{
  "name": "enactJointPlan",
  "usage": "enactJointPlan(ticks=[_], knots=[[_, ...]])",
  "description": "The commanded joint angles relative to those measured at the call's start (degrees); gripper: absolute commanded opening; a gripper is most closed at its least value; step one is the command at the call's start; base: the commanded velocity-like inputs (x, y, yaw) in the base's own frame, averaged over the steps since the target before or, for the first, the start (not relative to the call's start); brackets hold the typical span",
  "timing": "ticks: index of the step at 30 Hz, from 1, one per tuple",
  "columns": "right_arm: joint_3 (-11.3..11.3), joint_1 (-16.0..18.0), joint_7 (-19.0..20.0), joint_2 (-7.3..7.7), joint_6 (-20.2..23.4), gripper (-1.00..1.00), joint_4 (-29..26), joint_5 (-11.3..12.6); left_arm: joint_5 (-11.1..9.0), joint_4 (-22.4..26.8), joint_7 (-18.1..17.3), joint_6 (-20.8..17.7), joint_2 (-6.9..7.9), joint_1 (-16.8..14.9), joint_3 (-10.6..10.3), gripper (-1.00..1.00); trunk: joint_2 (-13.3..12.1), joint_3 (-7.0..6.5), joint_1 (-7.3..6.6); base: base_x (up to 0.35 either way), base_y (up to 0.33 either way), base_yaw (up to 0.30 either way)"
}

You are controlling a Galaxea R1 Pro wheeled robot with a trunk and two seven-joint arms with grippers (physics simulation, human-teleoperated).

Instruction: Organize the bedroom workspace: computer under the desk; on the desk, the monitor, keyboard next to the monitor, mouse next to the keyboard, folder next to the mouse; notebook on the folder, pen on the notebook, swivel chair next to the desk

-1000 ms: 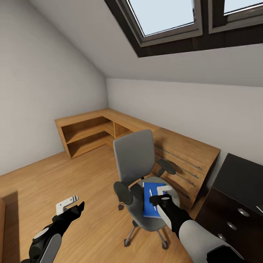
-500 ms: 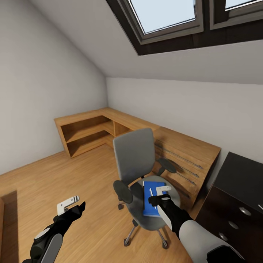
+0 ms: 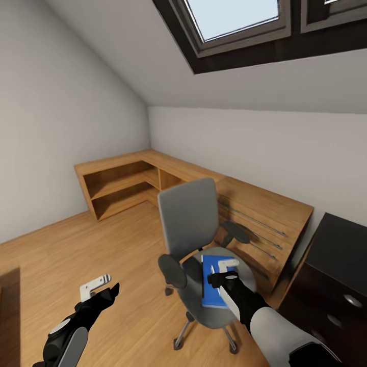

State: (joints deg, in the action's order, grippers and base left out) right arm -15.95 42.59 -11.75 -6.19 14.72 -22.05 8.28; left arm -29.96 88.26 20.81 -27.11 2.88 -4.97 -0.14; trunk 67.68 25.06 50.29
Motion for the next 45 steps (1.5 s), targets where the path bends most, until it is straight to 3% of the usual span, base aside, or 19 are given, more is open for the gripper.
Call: enactJointPlan(ticks=[1,17,24,36,40,45], knots=[[-0.49,0.04,-0.47,0.04,0.28,1.00,-0.10,0.56,-0.58,0.08,0.46,-0.16,0.02,-0.04,-0.04,1.00,0.45,0.25,0.26,0.271,0.025,0.000],[-0.49,0.04,-0.51,0.15,0.12,1.00,-0.10,0.49,-0.59,0.01,0.46,-0.14,0.02,-0.04,-0.04,1.00,6.87,3.12,3.77,0.045,0.004,0.000],[-0.52,0.04,-0.55,1.69,-0.03,1.00,-0.14,0.57,-0.63,-0.01,0.46,-0.14,0.02,-0.04,-0.04,1.00,9.68,4.38,5.31,0.000,0.000,0.000],[-0.49,0.04,-0.20,2.33,-4.14,1.00,-0.11,0.70,-0.63,-0.75,0.68,0.11,0.02,-0.04,0.11,1.00,14.49,6.53,7.95,0.000,0.000,0.000],[-0.49,0.04,2.70,3.19,-5.96,1.00,-0.10,0.79,-0.58,-0.79,0.71,0.12,0.02,-0.04,0.13,1.00,16.10,7.25,8.82,0.000,0.000,0.000],[0.01,0.04,9.91,5.26,-7.93,1.00,-0.10,2.01,-0.55,-0.80,0.66,0.13,0.02,-0.04,0.13,1.00,18.10,8.15,9.92,0.000,0.000,0.000]])
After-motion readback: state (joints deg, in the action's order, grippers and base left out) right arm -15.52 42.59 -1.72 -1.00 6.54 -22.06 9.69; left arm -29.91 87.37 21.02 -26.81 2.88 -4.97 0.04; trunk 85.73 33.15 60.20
